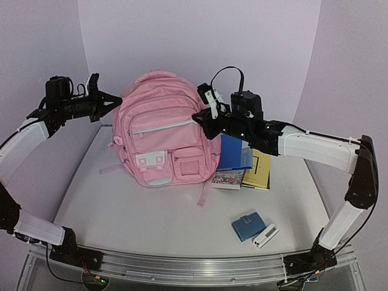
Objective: Pack the student bag
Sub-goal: Unzip the student bag at the center of the board.
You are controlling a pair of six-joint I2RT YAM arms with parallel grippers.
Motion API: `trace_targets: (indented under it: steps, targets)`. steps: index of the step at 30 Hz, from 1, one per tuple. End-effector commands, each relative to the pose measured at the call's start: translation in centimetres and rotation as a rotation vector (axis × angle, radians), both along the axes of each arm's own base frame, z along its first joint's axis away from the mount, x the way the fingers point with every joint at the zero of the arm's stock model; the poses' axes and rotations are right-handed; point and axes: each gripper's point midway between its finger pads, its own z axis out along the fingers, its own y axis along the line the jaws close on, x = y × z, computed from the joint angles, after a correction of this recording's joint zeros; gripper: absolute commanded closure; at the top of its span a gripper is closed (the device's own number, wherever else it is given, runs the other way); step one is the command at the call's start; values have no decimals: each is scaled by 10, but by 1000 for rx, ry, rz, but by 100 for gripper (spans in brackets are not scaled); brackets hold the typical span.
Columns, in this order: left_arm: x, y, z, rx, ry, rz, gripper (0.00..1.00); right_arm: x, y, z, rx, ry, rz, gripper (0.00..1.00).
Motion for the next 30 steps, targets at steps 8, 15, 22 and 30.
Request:
trace_targets:
  steps: [8,15,22,30]
  targets:
    - [-23,-10,80,16,-166,-88,100,2,22,45,81,-103,5,100]
    - [-18,-27,72,26,-142,-119,100,-10,38,44,103,-80,34,100]
    - [-20,-53,73,19,-148,-169,100,-25,56,43,117,-62,85,100]
    - [-27,-67,93,-1,-199,-178,100,-33,69,46,140,-52,91,100]
